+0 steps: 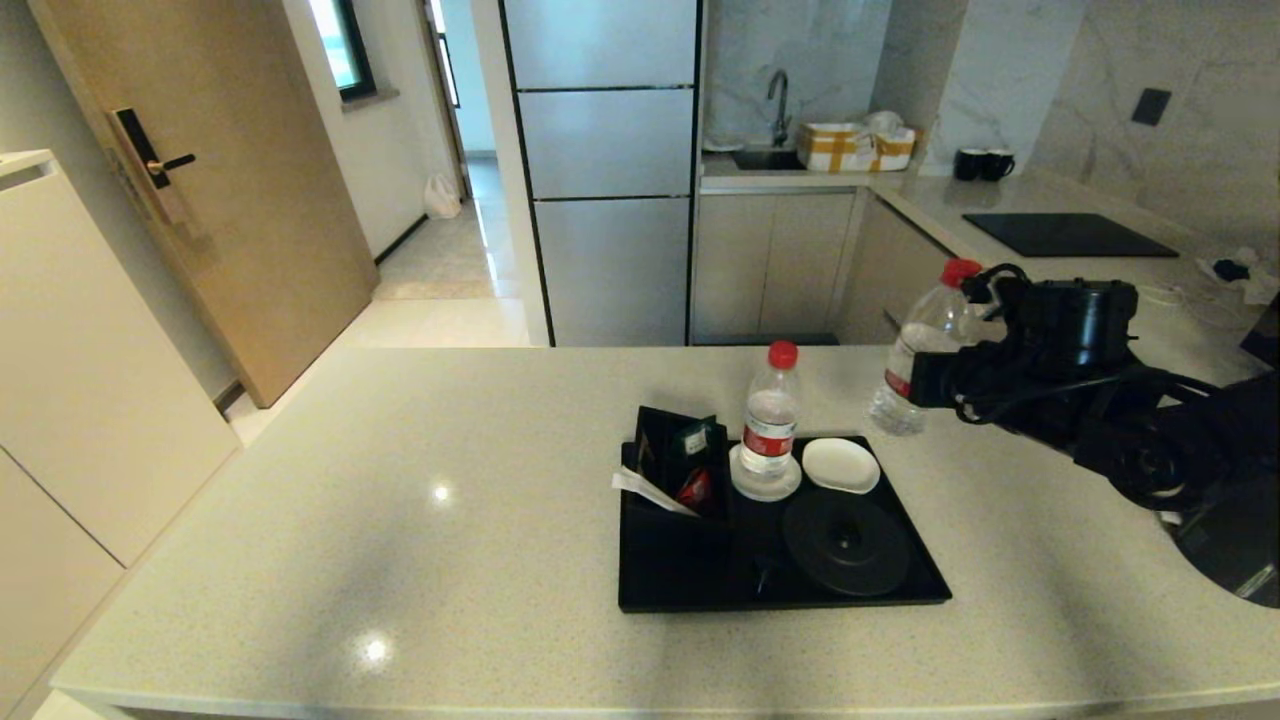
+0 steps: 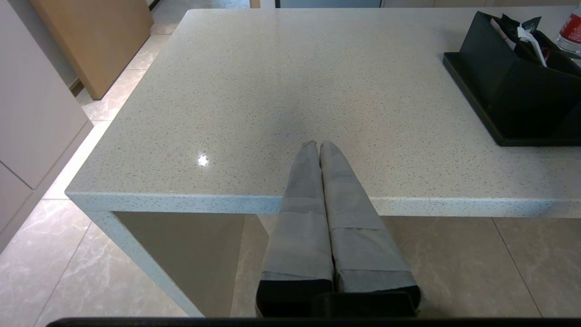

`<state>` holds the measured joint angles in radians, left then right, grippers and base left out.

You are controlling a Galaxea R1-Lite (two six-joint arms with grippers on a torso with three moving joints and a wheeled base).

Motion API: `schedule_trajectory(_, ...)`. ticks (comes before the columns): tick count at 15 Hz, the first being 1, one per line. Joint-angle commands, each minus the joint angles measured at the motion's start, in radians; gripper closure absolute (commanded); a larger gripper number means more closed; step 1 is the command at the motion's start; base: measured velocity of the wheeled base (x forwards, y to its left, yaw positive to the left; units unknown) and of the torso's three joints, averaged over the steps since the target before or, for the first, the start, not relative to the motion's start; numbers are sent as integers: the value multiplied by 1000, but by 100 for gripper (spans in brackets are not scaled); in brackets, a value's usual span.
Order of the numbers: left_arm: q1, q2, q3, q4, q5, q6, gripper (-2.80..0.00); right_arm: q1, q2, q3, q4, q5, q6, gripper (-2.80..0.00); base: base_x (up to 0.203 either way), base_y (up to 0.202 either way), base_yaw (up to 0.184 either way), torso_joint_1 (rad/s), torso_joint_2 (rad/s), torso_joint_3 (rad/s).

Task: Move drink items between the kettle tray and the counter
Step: Place it on the right

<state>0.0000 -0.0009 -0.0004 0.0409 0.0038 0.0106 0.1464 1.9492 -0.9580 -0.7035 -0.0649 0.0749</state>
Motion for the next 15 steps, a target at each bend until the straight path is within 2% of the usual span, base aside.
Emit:
schedule_trajectory(1,0,1,0,-1,1,0,0,-43,80,-30,-4,-1,0,0,0,0,0,0,0,0)
schedule_trajectory(7,0,1,-1,1,1,0,0,-126,255,-115,-19,1,10,0,0,0,0,0,0,0)
schedule_trajectory(15,0,1,0,-1,1,0,0,-140,316,-143,-25,-13,11,0,0,0,0,0,0,0)
